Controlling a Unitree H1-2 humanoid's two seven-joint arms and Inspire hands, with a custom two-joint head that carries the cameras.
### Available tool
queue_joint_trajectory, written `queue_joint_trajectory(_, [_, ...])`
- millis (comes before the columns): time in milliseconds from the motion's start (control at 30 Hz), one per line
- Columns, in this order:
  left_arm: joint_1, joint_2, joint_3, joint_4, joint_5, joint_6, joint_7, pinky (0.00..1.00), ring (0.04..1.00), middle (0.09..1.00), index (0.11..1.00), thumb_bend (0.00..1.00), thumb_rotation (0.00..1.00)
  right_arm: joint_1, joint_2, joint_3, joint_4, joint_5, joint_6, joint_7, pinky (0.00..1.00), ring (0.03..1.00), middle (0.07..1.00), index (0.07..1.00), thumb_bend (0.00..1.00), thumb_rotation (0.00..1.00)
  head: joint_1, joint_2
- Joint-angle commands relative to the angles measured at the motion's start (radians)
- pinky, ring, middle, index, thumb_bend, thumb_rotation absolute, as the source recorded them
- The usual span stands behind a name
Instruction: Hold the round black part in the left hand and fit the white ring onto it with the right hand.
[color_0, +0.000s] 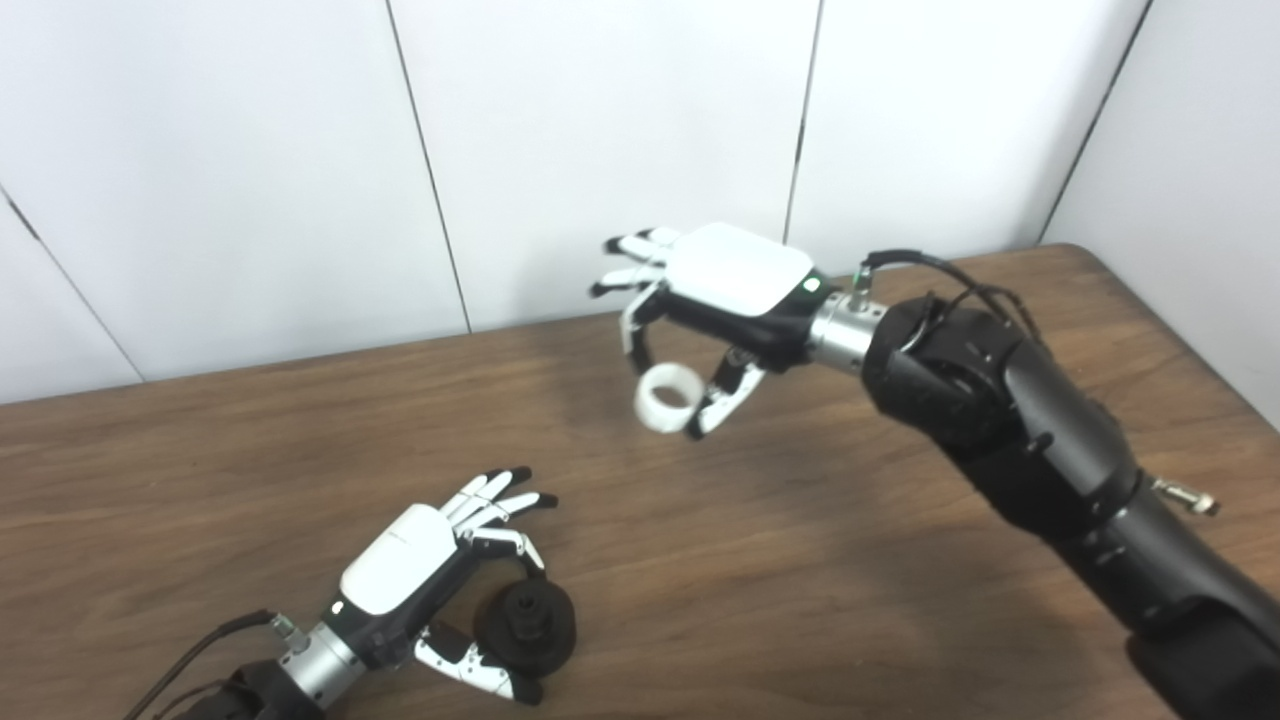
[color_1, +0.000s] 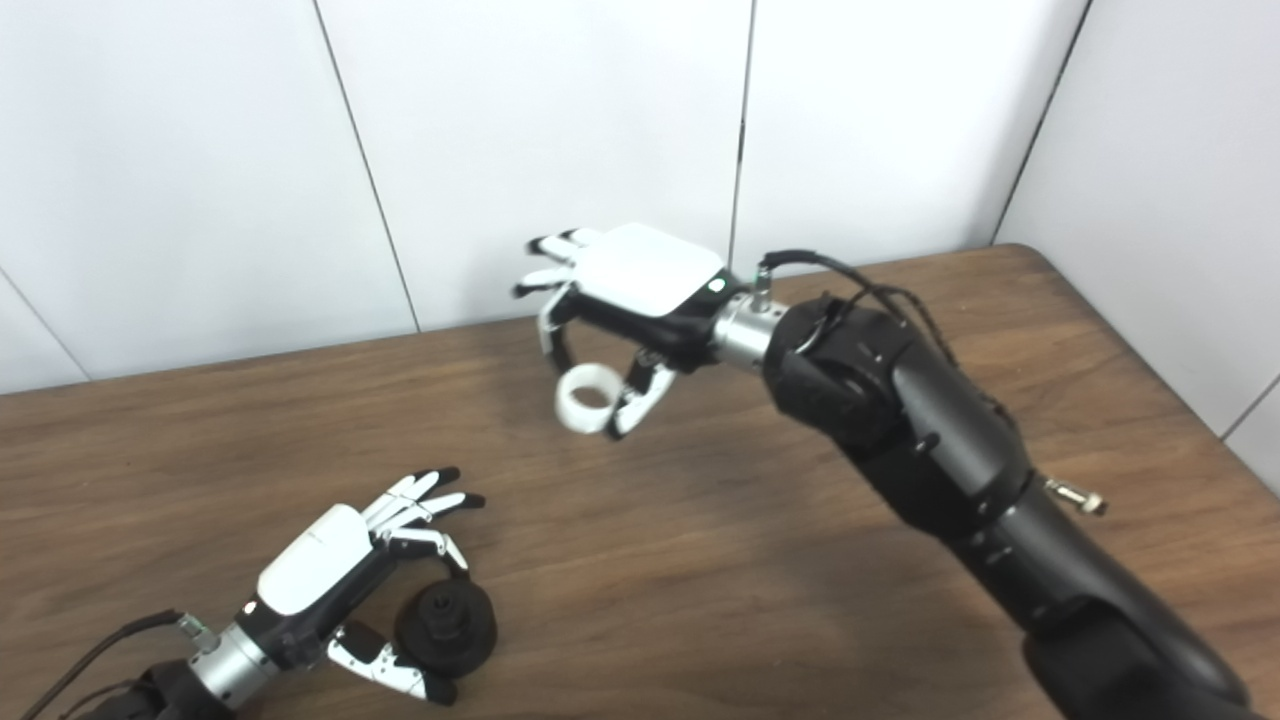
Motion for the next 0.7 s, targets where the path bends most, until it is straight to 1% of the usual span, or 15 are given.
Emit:
queue_joint_trajectory(0, [0.023, 0.001, -0.013, 0.019, 0.049, 0.016, -0.058, 1.0, 1.0, 0.901, 0.481, 0.52, 0.06, -0.033, 0.009, -0.016, -0.055, 0.034, -0.018, 0.002, 1.0, 1.0, 0.9, 0.479, 0.53, 0.14, 0.015, 0.003])
queue_joint_trajectory(67, [0.026, -0.011, -0.005, 0.021, 0.054, 0.016, -0.058, 1.0, 1.0, 0.897, 0.481, 0.52, 0.06, -0.034, 0.025, -0.01, -0.071, 0.047, -0.028, 0.011, 1.0, 1.0, 0.905, 0.479, 0.53, 0.14, 0.04, 0.004])
queue_joint_trajectory(100, [0.028, -0.016, 0.001, 0.021, 0.057, 0.016, -0.06, 1.0, 1.0, 0.896, 0.481, 0.52, 0.06, -0.035, 0.032, -0.008, -0.076, 0.051, -0.036, 0.014, 1.0, 1.0, 0.906, 0.478, 0.53, 0.14, 0.04, 0.004])
queue_joint_trajectory(167, [0.035, -0.031, 0.018, 0.014, 0.068, 0.016, -0.072, 1.0, 1.0, 0.896, 0.481, 0.53, 0.06, -0.036, 0.049, 0.0, -0.093, 0.065, -0.042, 0.028, 1.0, 1.0, 0.906, 0.478, 0.53, 0.14, 0.079, 0.011])
queue_joint_trajectory(200, [0.038, -0.036, 0.025, 0.011, 0.072, 0.016, -0.078, 1.0, 1.0, 0.896, 0.481, 0.53, 0.06, -0.035, 0.054, 0.001, -0.099, 0.068, -0.043, 0.035, 1.0, 1.0, 0.906, 0.478, 0.53, 0.14, 0.079, 0.011])
queue_joint_trajectory(300, [0.04, -0.052, 0.04, 0.006, 0.081, 0.017, -0.097, 1.0, 1.0, 0.897, 0.481, 0.52, 0.06, -0.031, 0.074, 0.016, -0.124, 0.067, -0.051, 0.053, 1.0, 1.0, 0.902, 0.478, 0.53, 0.14, 0.126, 0.017])
queue_joint_trajectory(500, [0.046, -0.073, 0.069, -0.006, 0.097, 0.017, -0.125, 1.0, 1.0, 0.898, 0.481, 0.53, 0.06, -0.014, 0.093, 0.024, -0.136, 0.084, -0.075, 0.064, 1.0, 1.0, 0.895, 0.478, 0.53, 0.14, 0.155, 0.025])
queue_joint_trajectory(667, [0.054, -0.087, 0.103, -0.045, 0.114, 0.029, -0.181, 1.0, 1.0, 0.907, 0.481, 0.53, 0.06, -0.006, 0.102, 0.034, -0.152, 0.105, -0.08, 0.089, 1.0, 1.0, 0.898, 0.478, 0.53, 0.15, 0.177, 0.047])
